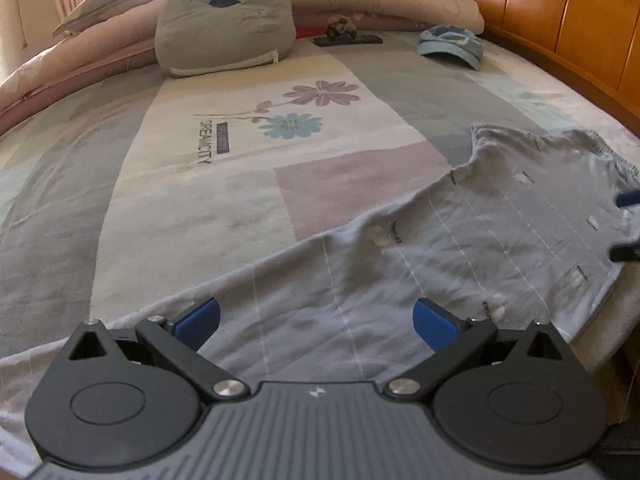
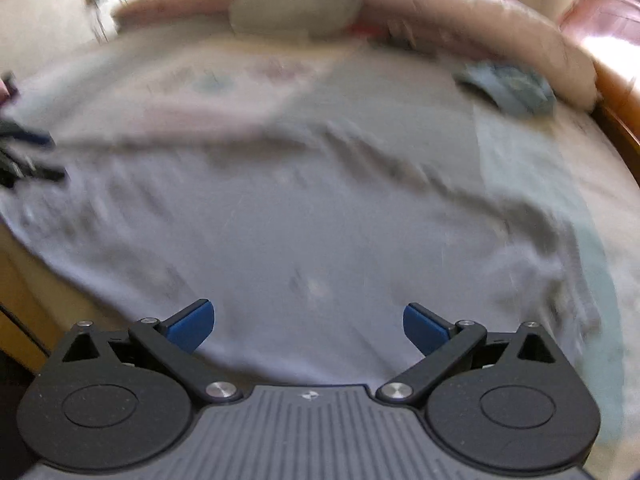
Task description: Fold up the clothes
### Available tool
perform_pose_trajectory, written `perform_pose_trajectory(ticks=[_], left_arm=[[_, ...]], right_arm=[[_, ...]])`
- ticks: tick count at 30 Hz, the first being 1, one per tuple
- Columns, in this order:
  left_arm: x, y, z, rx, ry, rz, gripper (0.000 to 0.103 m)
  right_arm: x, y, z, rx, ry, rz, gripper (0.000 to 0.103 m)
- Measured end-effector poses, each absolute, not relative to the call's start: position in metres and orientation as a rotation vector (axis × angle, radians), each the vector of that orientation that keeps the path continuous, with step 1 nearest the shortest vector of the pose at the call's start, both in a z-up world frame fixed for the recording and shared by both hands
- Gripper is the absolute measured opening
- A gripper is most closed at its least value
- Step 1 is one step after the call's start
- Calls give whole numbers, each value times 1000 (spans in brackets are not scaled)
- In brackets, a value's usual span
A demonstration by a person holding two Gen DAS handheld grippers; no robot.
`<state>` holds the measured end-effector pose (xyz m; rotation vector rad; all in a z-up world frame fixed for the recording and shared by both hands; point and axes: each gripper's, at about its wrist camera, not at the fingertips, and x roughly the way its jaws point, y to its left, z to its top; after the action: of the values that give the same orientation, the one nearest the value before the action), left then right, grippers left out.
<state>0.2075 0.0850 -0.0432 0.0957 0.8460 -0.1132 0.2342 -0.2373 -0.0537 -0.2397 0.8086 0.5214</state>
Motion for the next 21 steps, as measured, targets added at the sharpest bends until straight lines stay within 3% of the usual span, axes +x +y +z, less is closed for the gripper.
perform_pose_trajectory(ticks=[10, 21], left_arm=[[187, 133, -55, 64, 851, -94, 102], [176, 178, -63, -10, 840, -86, 102]], right_arm=[[212, -190, -81, -275, 788, 523, 103], [216, -119, -65, -304, 831, 562, 103]])
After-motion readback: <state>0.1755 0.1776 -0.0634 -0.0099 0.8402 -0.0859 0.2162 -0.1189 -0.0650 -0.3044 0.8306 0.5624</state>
